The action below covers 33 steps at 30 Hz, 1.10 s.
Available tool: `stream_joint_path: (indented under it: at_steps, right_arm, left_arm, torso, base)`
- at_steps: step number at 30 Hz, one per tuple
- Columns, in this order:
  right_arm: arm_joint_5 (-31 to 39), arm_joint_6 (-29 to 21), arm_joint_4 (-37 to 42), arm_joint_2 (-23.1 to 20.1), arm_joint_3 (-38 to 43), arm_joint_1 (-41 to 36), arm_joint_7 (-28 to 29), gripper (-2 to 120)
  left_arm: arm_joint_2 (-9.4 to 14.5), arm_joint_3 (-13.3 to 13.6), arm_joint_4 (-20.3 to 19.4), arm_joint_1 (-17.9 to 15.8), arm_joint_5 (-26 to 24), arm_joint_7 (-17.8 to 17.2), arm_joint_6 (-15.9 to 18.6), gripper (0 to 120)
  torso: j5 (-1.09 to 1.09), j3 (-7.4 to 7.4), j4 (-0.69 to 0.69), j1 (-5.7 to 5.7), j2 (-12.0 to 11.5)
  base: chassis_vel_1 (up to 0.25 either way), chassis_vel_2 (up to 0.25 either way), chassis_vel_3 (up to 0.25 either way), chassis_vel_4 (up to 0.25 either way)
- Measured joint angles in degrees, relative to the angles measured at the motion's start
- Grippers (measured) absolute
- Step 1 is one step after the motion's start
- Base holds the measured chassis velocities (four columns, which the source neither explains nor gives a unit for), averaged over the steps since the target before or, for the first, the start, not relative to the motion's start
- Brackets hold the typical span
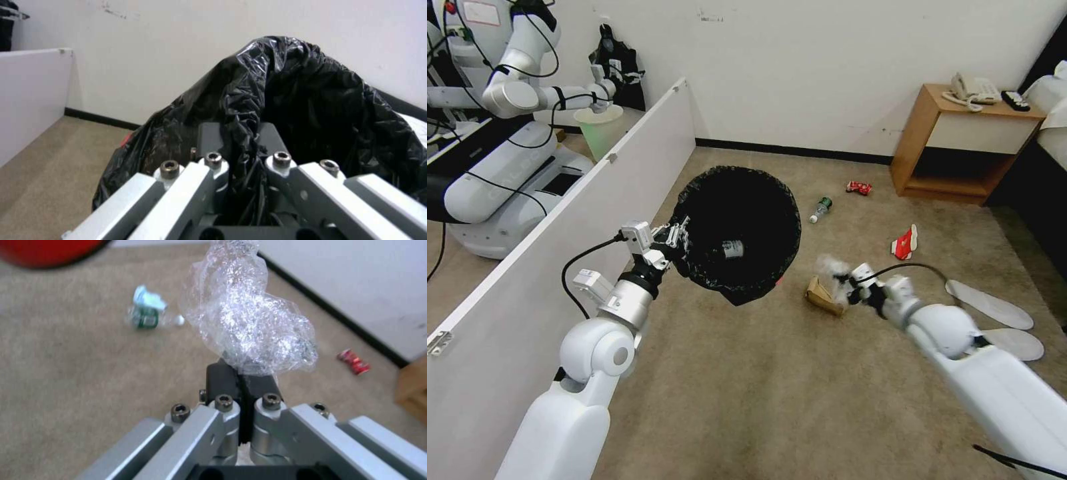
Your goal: Pick up the trash bin, then pick up the garbage from the floor and place it into the trash bin.
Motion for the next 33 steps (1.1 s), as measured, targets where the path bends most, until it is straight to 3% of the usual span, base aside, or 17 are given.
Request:
stream_joint_path:
  at_steps: [11,20,33]
  right_arm:
    - [3.5,2.1,11.8,-4.8,13.9,-9.2,0.3,0]
    - [8.8,4.2,18.9,-3.0,15.8,-5.3,1.1,0]
    - [12.8,7.4,24.1,-2.9,17.1,-0.7,0.1,0]
  left_arm:
    - [-0.1,0.7,1.2,-0.4,0.1,-0.3,0.3,4]
    - [1.4,0.5,2.4,-0.9,-0.6,-0.7,0.7,4]
    - [1.7,1.4,4.8,-2.1,-0.8,-0.9,1.2,4]
  torso:
    - [0.0,0.0,0.0,0.0,0.0]
    - [-0.01,0.0,0.02,0.0,0.0]
    - [-0.02,0.0,0.01,0.0,0.0]
  base:
    - [0.0,0.0,0.0,0.0]
    - [0.0,0.0,0.0,0.0]
    - [0.0,0.0,0.0,0.0]
